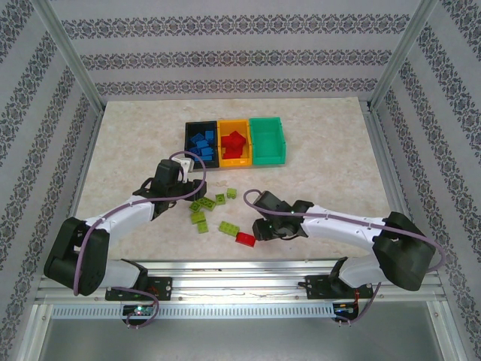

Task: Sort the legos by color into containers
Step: Pick up the lego from the bottom-center of the table, then place the lego in the container.

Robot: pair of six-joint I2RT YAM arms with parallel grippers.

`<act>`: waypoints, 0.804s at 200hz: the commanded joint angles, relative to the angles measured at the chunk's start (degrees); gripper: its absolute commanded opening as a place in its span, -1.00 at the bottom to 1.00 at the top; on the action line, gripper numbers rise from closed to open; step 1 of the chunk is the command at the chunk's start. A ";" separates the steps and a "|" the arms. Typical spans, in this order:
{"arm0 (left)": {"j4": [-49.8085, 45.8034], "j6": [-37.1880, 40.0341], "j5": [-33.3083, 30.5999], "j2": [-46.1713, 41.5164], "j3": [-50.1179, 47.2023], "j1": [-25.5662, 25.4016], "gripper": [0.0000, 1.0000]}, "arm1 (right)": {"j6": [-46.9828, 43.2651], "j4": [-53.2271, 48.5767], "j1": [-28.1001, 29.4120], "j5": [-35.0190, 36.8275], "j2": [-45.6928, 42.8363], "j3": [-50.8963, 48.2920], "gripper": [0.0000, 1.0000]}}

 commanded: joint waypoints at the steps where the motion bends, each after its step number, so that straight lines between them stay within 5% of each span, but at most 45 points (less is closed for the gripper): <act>1: 1.82 -0.53 0.35 -1.43 -0.57 0.81 0.30 | -3.73 -0.37 -3.82 -1.31 -1.97 4.82 -0.24; 53: 1.83 -0.14 -0.77 -1.85 -0.95 0.82 0.30 | -8.63 10.22 -16.02 -9.08 6.32 18.55 -0.21; 99: 1.74 0.17 -1.26 -2.11 -1.15 0.79 0.30 | -13.33 10.25 -20.86 -11.56 28.13 43.68 -0.12; 130: 1.96 0.15 -1.14 -2.20 -1.28 0.93 0.30 | -15.22 5.11 -23.26 -12.53 40.35 59.51 0.15; 161: 1.67 0.27 -1.14 -2.50 -1.19 0.86 0.30 | -15.12 6.09 -23.15 -13.71 39.56 57.40 0.21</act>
